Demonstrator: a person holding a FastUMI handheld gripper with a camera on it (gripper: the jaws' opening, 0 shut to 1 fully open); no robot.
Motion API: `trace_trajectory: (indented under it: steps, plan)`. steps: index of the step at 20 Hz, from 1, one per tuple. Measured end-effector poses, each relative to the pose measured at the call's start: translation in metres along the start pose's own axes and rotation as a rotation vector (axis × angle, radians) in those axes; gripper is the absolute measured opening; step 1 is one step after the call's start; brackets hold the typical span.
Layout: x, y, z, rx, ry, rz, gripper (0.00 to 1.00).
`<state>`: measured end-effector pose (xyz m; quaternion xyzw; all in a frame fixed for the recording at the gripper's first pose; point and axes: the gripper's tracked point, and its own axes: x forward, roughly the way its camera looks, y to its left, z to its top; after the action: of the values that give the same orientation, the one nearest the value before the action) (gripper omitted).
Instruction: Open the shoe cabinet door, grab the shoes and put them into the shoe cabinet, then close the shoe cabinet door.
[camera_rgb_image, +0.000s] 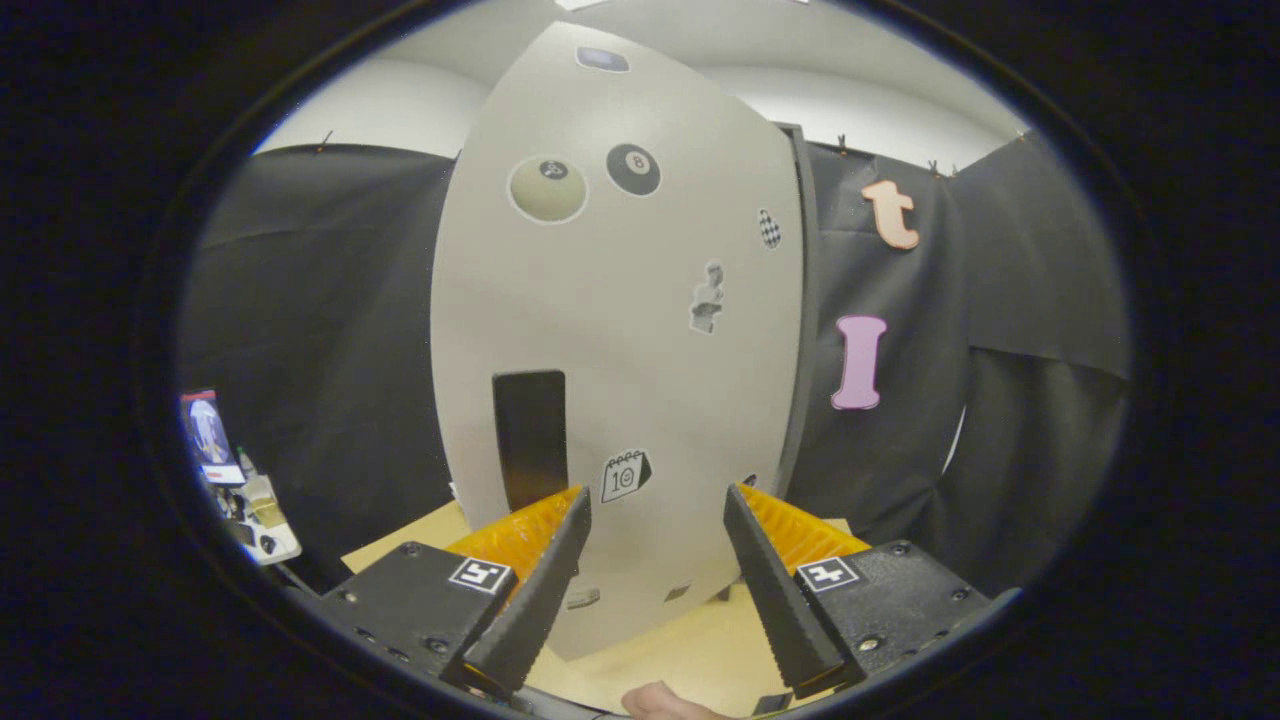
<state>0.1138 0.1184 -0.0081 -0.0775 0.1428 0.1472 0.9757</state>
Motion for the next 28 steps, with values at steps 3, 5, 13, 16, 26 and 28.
trace_trajectory:
  steps: [3,5,13,16,26,28]
  plan:
    - [0.004,0.020,-0.009,0.006,0.000,0.031,0.90]
    - [0.002,0.029,-0.009,0.011,-0.007,0.038,0.90]
    - [-0.022,0.044,-0.003,0.012,-0.089,-0.081,0.93]
    - [-0.034,0.046,-0.005,0.016,-0.166,-0.163,0.96]
    - [-0.082,0.047,-0.052,0.152,-0.284,-0.370,0.97]
    - [-0.092,0.044,-0.053,0.201,-0.300,-0.370,0.96]
